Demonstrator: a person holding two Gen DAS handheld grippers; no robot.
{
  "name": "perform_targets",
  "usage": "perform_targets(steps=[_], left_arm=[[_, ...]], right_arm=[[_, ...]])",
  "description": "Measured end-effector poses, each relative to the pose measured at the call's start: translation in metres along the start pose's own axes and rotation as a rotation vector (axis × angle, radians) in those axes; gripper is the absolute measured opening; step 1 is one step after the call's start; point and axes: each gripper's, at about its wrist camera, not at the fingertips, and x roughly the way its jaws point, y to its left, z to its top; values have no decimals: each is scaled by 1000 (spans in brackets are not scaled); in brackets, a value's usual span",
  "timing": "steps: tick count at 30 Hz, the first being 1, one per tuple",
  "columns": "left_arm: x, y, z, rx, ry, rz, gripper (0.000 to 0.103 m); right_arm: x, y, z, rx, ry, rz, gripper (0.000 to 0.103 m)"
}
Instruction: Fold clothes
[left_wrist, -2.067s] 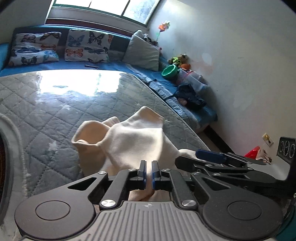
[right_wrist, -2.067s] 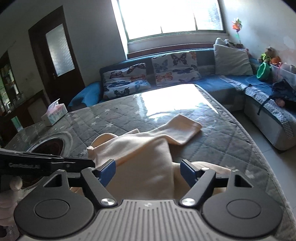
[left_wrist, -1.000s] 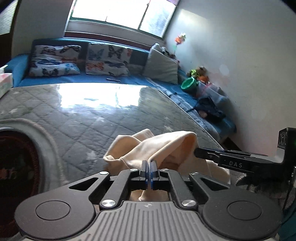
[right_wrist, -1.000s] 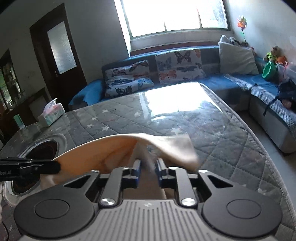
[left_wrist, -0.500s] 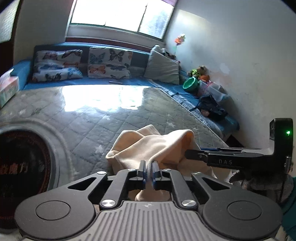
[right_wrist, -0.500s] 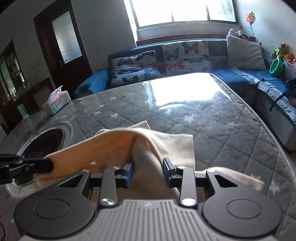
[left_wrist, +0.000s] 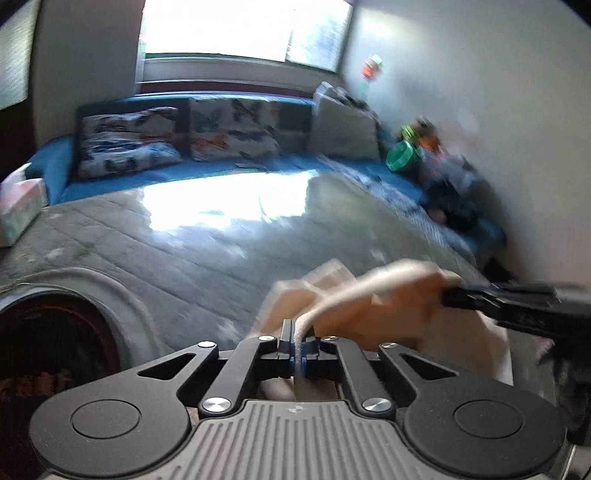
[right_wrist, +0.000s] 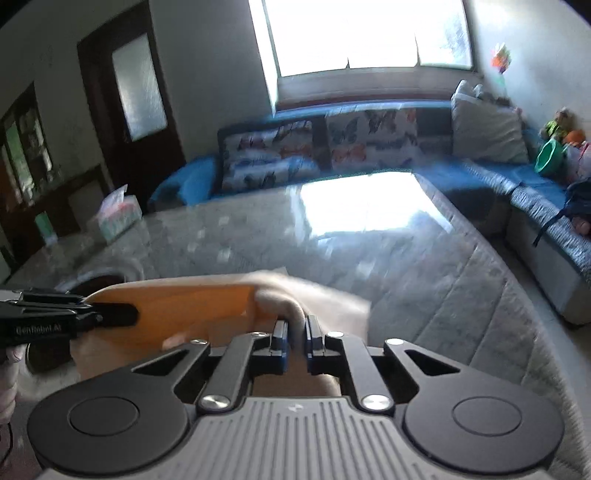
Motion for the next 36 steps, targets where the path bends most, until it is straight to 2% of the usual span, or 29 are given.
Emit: perform_targets(steps=[7, 12, 17, 20, 23, 27, 31, 34, 36], left_arm=[[-31, 41, 34, -138, -106, 78, 3], [-70, 70, 46, -218, -189, 120, 3], [-121, 80, 37, -237, -233, 119, 3], [-145, 76, 17, -217, -205, 93, 3], [-163, 68, -9, -187, -148, 71, 3], [-174, 59, -57, -170, -26, 45, 3], [-172, 52, -102, -195, 108, 27, 4], [-167, 53, -127, -217, 187, 38, 4], [-169, 56, -136, -235, 212, 43, 6]], right_arm=[[-31, -5, 49, -1, -189, -41, 7], [-65, -18, 80, 27, -348, -74, 7], [-109, -29, 84, 31, -447, -54, 7], [-129, -35, 74, 27, -441, -31, 7], [-143, -40, 56, 3, -373, -12, 7], [-150, -45, 25, -27, -221, -10, 7], [-146, -54, -13, -37, -56, -56, 9], [-145, -58, -41, -52, 55, -101, 9], [-147, -64, -57, -33, 109, -123, 11]])
